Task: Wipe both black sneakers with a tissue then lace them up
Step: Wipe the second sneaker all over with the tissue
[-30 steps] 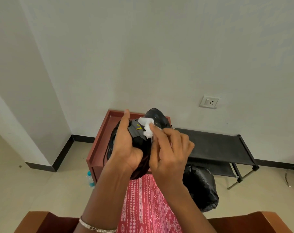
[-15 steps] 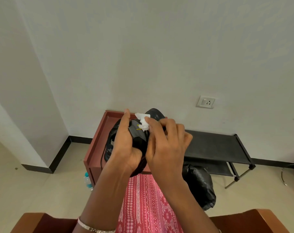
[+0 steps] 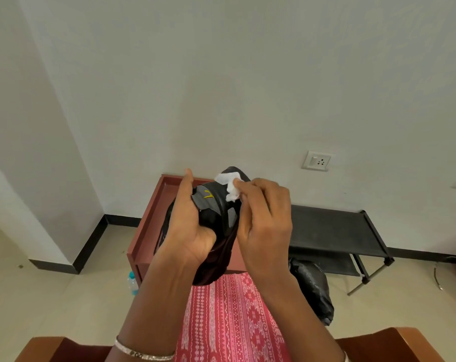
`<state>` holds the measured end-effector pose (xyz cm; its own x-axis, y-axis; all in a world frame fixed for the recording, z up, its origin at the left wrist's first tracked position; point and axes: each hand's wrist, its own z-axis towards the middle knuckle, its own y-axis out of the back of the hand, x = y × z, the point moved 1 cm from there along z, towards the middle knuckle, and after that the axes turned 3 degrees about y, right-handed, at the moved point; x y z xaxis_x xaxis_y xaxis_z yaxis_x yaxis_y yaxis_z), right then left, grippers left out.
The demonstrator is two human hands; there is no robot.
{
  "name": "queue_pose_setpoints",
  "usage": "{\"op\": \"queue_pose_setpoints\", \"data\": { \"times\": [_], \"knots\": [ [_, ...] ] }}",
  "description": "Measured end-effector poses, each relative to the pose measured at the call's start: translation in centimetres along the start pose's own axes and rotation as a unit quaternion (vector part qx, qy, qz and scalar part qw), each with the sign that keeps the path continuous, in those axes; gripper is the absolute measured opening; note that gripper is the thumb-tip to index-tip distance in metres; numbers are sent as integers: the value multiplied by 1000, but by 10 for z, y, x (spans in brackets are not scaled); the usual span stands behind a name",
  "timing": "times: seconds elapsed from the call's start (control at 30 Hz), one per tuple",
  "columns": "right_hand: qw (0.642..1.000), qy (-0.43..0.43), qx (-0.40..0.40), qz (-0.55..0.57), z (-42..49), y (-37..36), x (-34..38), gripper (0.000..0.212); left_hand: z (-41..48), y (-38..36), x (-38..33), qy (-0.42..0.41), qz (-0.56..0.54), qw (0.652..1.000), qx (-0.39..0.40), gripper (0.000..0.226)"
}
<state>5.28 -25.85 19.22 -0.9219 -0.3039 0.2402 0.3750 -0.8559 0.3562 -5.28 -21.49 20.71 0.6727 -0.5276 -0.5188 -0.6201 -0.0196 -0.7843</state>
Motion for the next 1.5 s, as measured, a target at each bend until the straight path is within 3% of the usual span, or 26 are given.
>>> {"op": "queue_pose_setpoints", "data": {
  "times": [0.2, 0.33, 0.5, 0.8, 1.03, 1.17, 1.3, 1.5],
  "knots": [
    [999, -16, 42, 19, -46, -1, -11, 19, 6, 10, -9, -2, -23, 1000, -20, 69],
    [998, -35, 18, 39, -12, 6, -3, 21, 5, 8, 2, 17, -7, 1000, -15, 74],
    [997, -42, 55, 19, 22, 5, -1, 30, 5, 8, 3, 32, -23, 999, -9, 74],
    [994, -74, 37, 68, -34, 12, -11, 16, 8, 13, -5, 21, -43, 998, -32, 70],
    [995, -51, 61, 68, 17, 6, -5, 30, 9, 11, 1, 19, -45, 999, 21, 75],
    [996, -29, 34, 82, -4, 7, -11, 26, 8, 11, -5, 19, -66, 997, 26, 82],
    [994, -45, 46, 83, -54, 4, -17, 23, 9, 11, -11, 15, -90, 995, -27, 66],
    [991, -74, -1, 107, -35, -2, -19, 20, 8, 8, -16, 25, -64, 997, 27, 62]
  ]
}}
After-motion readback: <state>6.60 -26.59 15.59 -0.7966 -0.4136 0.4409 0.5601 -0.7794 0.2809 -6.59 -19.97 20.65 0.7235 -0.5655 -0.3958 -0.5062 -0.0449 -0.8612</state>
